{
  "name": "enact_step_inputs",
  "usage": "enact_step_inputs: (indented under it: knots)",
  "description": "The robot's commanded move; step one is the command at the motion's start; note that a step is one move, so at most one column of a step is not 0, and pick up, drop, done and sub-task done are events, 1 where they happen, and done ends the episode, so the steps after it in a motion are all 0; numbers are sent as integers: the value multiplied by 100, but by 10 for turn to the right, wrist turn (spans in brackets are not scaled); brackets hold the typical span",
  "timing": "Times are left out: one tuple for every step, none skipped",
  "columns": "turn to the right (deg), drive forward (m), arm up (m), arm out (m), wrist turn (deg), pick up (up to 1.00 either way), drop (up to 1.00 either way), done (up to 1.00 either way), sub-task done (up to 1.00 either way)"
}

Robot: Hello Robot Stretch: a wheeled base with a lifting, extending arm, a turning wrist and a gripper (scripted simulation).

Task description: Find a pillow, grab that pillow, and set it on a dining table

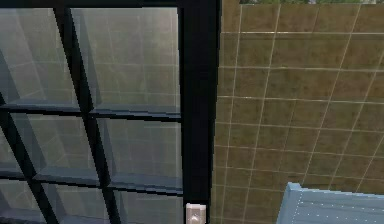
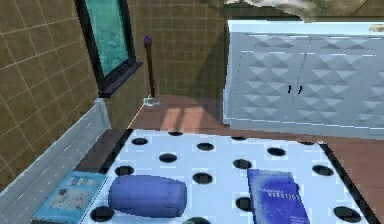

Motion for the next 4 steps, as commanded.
enact_step_inputs:
  knots:
    - [-120, 0, 0, 0, 0, 0, 0, 0, 0]
    - [0, 0, 50, 0, 0, 0, 0, 0, 0]
    - [0, 0, 8, 0, 0, 0, 0, 0, 0]
    - [0, 0, 0, 28, 0, 0, 0, 0, 0]
